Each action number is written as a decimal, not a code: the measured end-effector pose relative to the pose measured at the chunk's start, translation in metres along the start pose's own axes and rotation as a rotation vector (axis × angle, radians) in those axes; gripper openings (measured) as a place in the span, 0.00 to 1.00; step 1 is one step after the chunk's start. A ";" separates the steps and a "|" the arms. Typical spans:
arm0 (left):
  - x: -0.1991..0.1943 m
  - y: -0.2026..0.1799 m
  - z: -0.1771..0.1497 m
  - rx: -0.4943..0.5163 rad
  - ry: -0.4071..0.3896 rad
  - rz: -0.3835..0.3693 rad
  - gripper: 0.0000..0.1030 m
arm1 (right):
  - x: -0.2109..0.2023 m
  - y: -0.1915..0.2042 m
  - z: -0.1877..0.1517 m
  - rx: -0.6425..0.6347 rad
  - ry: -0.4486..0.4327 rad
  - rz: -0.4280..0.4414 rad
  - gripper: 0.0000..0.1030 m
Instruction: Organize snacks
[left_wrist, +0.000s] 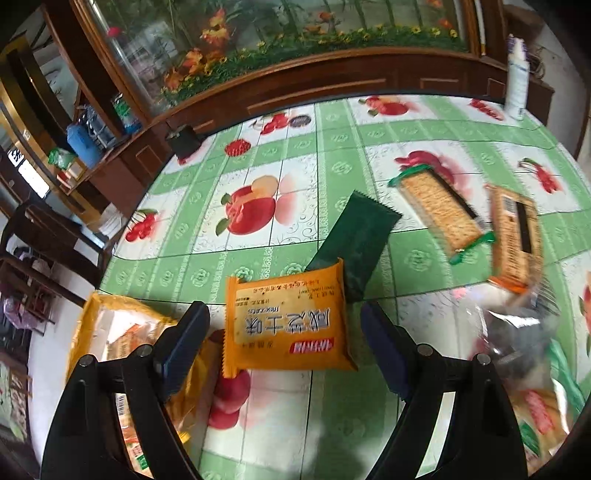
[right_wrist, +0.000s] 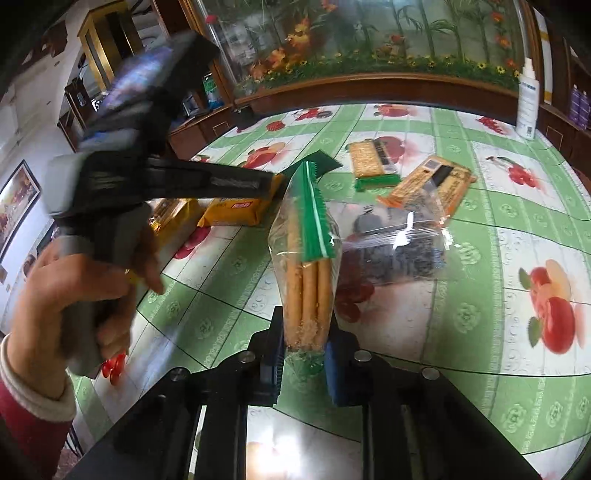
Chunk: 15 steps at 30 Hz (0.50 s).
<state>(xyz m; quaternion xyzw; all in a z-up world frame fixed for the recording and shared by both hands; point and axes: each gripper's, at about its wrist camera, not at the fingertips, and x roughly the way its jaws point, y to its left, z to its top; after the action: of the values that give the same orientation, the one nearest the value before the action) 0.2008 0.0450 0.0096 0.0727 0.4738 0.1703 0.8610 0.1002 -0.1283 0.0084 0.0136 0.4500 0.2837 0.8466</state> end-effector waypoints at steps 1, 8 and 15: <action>0.006 0.001 0.000 -0.012 0.013 0.004 0.82 | -0.001 -0.001 -0.001 -0.002 0.001 -0.007 0.18; 0.039 0.006 0.000 -0.085 0.092 -0.052 0.82 | 0.002 -0.003 0.001 -0.006 0.000 -0.010 0.18; 0.043 0.013 0.002 -0.134 0.115 -0.023 0.84 | 0.002 -0.005 0.000 0.014 -0.002 0.016 0.18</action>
<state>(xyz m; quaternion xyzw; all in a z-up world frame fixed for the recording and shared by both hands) 0.2213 0.0725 -0.0199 -0.0004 0.5106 0.1959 0.8372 0.1034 -0.1314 0.0051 0.0232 0.4512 0.2874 0.8446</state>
